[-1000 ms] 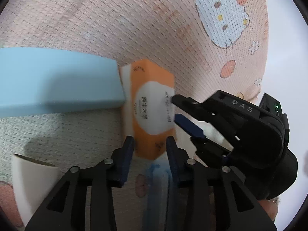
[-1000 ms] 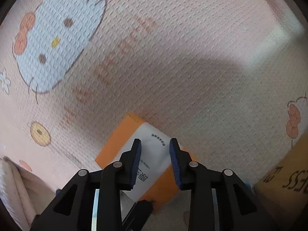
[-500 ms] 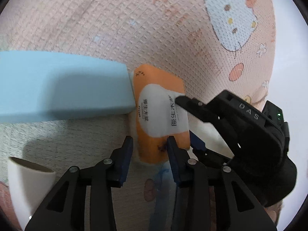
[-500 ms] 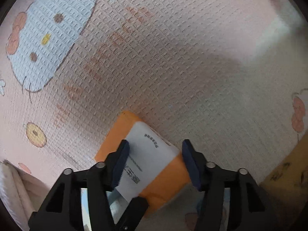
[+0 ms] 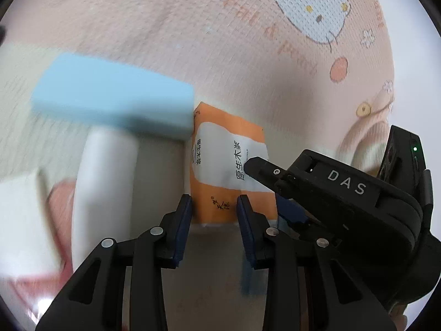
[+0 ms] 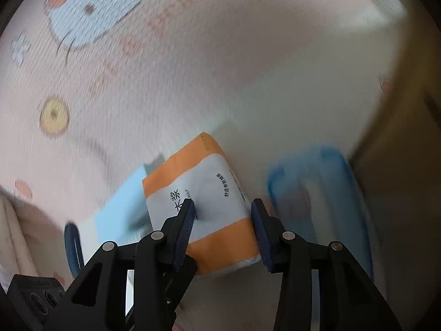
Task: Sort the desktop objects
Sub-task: 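Lift the orange-and-white box off the mat with both grippers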
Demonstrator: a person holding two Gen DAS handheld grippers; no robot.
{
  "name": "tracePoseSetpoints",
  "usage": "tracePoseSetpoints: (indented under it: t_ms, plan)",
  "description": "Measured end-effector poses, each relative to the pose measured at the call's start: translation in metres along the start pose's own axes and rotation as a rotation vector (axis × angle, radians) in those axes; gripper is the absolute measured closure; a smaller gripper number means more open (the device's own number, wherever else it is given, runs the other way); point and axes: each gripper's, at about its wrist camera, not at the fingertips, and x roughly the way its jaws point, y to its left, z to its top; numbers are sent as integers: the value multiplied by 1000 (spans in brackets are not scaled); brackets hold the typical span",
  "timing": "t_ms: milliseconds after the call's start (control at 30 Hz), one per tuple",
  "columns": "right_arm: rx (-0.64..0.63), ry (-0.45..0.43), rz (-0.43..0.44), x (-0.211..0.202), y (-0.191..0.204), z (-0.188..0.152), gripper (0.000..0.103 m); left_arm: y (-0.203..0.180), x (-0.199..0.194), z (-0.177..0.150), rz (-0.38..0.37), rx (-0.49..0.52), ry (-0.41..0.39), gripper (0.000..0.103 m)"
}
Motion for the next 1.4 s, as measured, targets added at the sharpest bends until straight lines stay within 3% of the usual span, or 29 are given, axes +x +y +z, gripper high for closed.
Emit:
tracePoseSetpoints:
  t_ms: [233,433,600,767,1033,1167,1267,1400]
  plan:
    - [-32,54,-13,-20,-2,-53,63,19,-42,-59,40,-30,22,66]
    - [-11,111,54,-30,-14,-97,63,37,-77,-89,94,-21,42,66]
    - [-42,150,72,-39,-6,-137,63,65,-110,-127,74,-83,66,66]
    - [-60,170,96,-54,-24,-166,63,63,-124,-155,90,-37,67,66]
    - [-50,191,129,-63,-42,-183,62,64,-130,-156,74,-34,98,63]
    - [39,121,228,-73,-51,-179,52,68,-136,-147,48,-48,99,61]
    - [56,95,236,-78,-61,-172,48,70,-136,-139,19,-58,87,54]
    - [88,109,250,-72,-70,-174,48,73,-120,-135,3,-67,136,54]
